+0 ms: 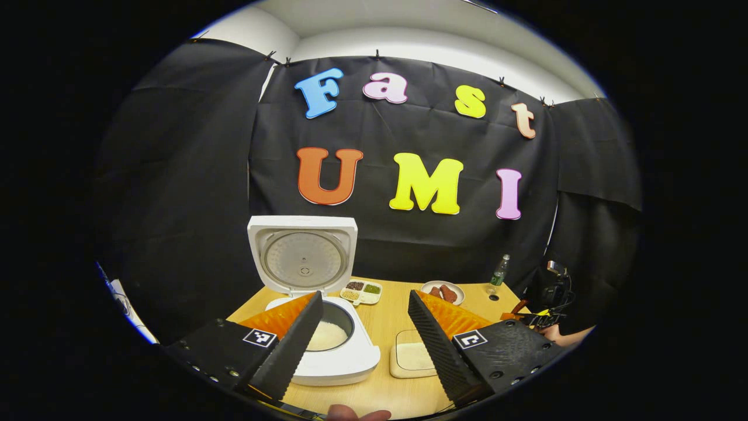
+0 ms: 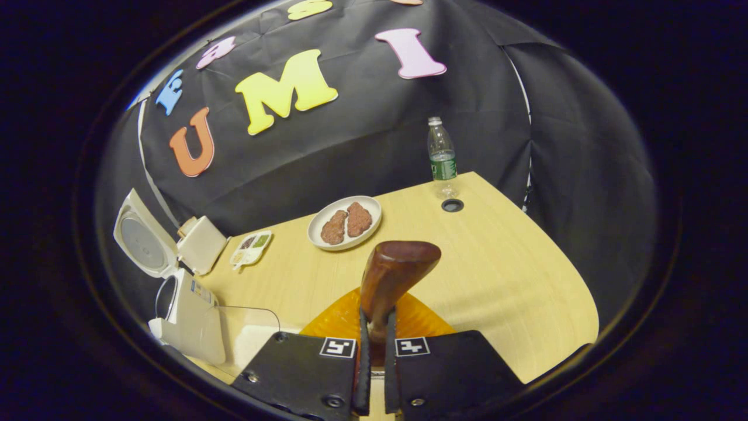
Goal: Close the left gripper, press the button to open the rice cooker; take a wooden spoon from the chopstick holder with the right hand, scoop a spoonful of rice and pour it into the rice cooker, then put the wooden spoon back into the chopstick holder.
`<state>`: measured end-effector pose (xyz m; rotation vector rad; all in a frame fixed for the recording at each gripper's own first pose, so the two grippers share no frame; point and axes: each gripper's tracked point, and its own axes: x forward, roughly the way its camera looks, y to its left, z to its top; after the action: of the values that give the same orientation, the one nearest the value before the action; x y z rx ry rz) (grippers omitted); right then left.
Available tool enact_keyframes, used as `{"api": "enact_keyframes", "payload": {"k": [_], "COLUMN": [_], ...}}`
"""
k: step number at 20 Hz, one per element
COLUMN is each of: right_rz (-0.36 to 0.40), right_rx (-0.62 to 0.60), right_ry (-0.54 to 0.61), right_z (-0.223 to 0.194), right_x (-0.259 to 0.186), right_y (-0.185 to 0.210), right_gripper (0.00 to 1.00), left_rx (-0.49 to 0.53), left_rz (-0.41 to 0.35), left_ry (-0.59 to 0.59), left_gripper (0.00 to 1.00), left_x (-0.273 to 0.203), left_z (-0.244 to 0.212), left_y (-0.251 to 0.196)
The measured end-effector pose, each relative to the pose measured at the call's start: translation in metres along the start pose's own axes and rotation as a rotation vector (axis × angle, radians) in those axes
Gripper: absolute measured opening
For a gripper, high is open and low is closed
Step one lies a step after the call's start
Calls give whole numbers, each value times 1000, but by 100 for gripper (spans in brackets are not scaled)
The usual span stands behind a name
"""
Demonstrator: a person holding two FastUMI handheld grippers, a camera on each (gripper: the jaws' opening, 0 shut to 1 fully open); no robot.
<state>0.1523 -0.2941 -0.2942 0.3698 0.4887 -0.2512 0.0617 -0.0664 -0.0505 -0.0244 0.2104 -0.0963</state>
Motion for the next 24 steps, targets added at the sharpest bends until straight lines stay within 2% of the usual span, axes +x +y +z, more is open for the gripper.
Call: {"api": "enact_keyframes", "payload": {"k": [3, 6, 10, 11, 14, 17, 20, 24], "right_rz": [2, 35, -14, -27, -55, -84, -135, -132], "right_rx": [-4, -16, -50, -56, -69, -113, -208, -230], "right_ry": [0, -15, -68, -91, -172, -261, -381, -452], "right_z": [-1, 4, 25, 33, 61, 91, 120, 118], "right_x": [4, 0, -20, -28, -57, -92, -136, -185], "right_y": [-1, 9, 2, -1, -2, 5, 19, 43], "right_gripper": [16, 20, 73, 81, 82, 94, 96, 97], "left_rx": [7, 5, 43, 56, 84, 94, 130, 153], "left_rz": [-13, -40, -70, -74, -81, -65, -16, 73], "left_ry": [8, 9, -34, -52, -78, -116, -171, -207], "left_gripper": [94, 94, 94, 94, 94, 94, 95, 94], "left_x": [4, 11, 16, 20, 32, 46, 70, 113], "left_z": [4, 8, 24, 30, 38, 56, 84, 113], "left_y": [-5, -13, -16, -14, -8, 7, 31, 63]}}
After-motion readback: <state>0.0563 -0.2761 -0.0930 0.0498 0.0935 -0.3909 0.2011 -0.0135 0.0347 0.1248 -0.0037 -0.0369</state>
